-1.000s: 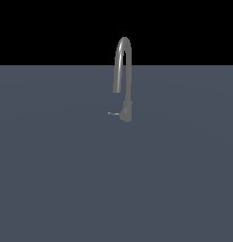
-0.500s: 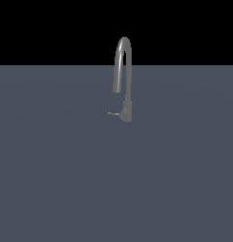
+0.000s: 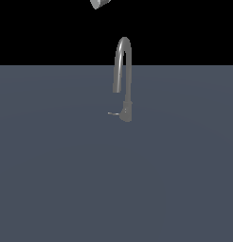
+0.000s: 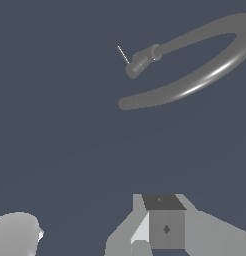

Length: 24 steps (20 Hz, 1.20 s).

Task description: Turn on the faucet by rotating a designated handle.

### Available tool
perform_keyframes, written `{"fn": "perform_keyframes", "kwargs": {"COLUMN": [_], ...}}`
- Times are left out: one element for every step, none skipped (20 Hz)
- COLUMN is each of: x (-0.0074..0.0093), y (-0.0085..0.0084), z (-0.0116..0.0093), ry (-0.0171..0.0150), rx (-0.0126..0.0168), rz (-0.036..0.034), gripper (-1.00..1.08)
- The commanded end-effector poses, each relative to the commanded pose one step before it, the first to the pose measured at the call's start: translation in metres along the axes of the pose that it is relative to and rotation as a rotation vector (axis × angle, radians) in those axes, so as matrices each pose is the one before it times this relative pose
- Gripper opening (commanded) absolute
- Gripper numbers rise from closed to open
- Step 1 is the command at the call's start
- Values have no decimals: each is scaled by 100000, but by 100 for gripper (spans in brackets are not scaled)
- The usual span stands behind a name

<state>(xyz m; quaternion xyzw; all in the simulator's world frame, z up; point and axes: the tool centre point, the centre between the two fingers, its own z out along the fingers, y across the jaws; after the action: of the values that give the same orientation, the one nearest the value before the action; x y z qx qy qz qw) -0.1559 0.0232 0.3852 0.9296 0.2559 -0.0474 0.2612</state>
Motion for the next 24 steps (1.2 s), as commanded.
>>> {"fn": "perform_keyframes", "kwargs": {"x": [1238, 457, 448, 439, 429, 421, 413, 405, 397, 390, 383, 376, 370, 364, 358, 353, 348, 343, 338, 335, 330, 327, 323, 321], "y": [-270, -97, -95, -93, -91, -90, -88, -86, -84, -83, -81, -79, -78, -76, -74, -73, -71, -70, -68, -67, -66, -65, -64, -63], "z": [816, 314, 307, 301, 295, 289, 283, 278, 273, 268, 264, 259, 255, 252, 248, 244, 242, 239, 236, 233, 232, 230, 228, 226], "ry": [-492, -223, -216, -210, -204, -198, -192, -187, -182, -177, -173, -170, -166, -163, -160, -158, -157, -156, -155, -154, -153, -153, -153, -153], "rx": [-6107, -2278, -2229, -2183, -2136, -2094, -2052, -2012, -1975, -1939, -1905, -1873, -1844, -1815, -1788, -1764, -1740, -1719, -1699, -1682, -1665, -1651, -1637, -1626], "rz": [-6374, -2333, -2283, -2234, -2185, -2140, -2096, -2053, -2013, -1974, -1936, -1901, -1867, -1835, -1805, -1776, -1747, -1721, -1697, -1676, -1655, -1638, -1620, -1605], "gripper": [-100, -100, -100, -100, -100, -100, -100, -100, -100, -100, -100, -100, -100, -100, -100, -100, -100, -100, -100, -100, -100, -100, -100, -100]}}
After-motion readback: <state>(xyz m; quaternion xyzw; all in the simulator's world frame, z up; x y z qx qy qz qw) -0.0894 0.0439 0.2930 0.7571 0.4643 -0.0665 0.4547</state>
